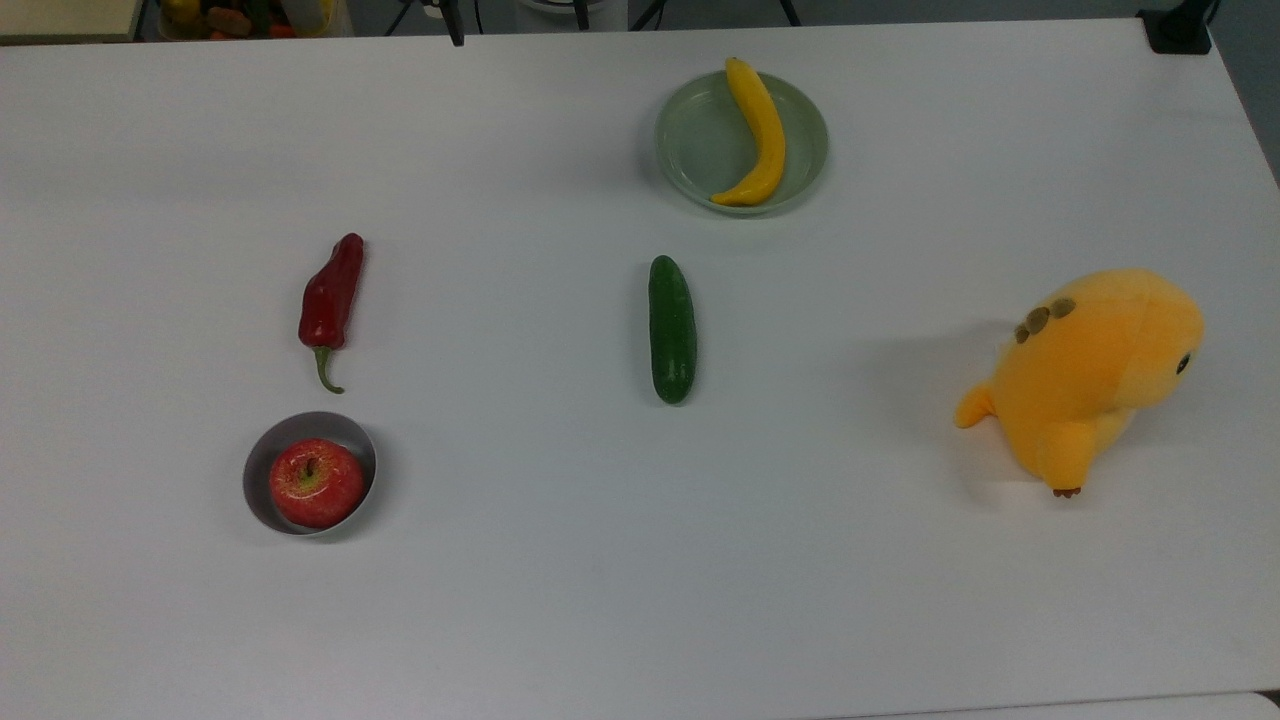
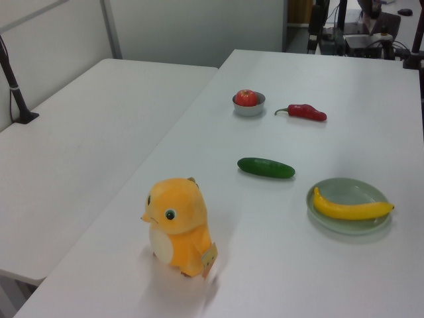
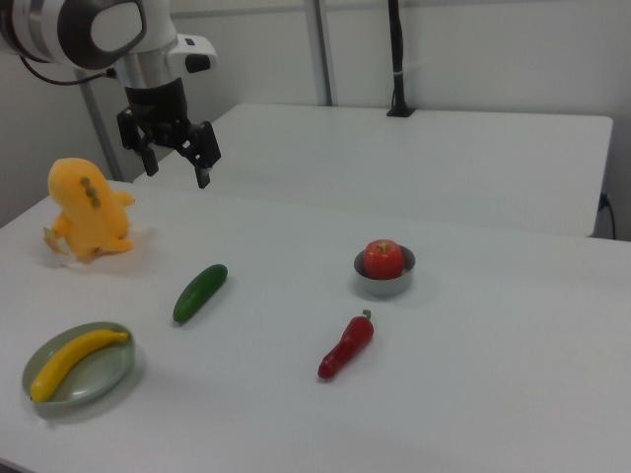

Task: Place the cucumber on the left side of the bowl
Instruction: 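Move the open gripper over the green cucumber and lower it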

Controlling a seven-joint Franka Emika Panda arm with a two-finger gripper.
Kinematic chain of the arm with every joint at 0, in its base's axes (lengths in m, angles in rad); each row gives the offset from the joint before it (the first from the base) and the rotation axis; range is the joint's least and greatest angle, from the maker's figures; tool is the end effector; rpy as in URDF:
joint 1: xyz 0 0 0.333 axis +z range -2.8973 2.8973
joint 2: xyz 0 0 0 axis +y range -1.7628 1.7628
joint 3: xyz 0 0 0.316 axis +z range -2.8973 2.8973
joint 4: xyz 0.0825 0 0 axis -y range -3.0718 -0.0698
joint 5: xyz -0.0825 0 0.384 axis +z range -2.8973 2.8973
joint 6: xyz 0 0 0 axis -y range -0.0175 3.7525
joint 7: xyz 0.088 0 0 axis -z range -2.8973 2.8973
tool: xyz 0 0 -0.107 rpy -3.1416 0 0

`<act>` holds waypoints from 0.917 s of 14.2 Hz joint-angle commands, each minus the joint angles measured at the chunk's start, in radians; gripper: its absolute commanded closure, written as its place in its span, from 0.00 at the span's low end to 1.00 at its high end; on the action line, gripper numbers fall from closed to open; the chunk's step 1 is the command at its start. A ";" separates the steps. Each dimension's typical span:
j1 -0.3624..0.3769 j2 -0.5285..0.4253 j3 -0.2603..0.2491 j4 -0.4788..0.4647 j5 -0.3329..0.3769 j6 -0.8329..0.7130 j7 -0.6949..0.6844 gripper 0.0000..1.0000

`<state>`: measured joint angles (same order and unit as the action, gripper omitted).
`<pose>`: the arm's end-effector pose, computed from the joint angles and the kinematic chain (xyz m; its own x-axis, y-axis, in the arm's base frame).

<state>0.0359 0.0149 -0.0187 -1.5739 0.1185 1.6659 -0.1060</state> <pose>0.5683 0.0215 0.6241 0.9899 0.1110 0.0884 0.1204 -0.9867 -0.1092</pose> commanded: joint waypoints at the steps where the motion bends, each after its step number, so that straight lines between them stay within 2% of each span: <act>1: 0.009 -0.019 -0.006 -0.024 0.018 0.009 -0.018 0.00; 8: 0.009 -0.024 -0.004 -0.061 0.007 0.017 -0.023 0.00; 11: 0.015 -0.016 -0.003 -0.098 0.007 0.018 -0.085 0.00; 13: 0.015 -0.010 -0.003 -0.144 0.006 0.095 -0.119 0.00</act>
<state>0.0433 0.0165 -0.0174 -1.6483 0.1185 1.6691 -0.1661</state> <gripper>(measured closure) 0.000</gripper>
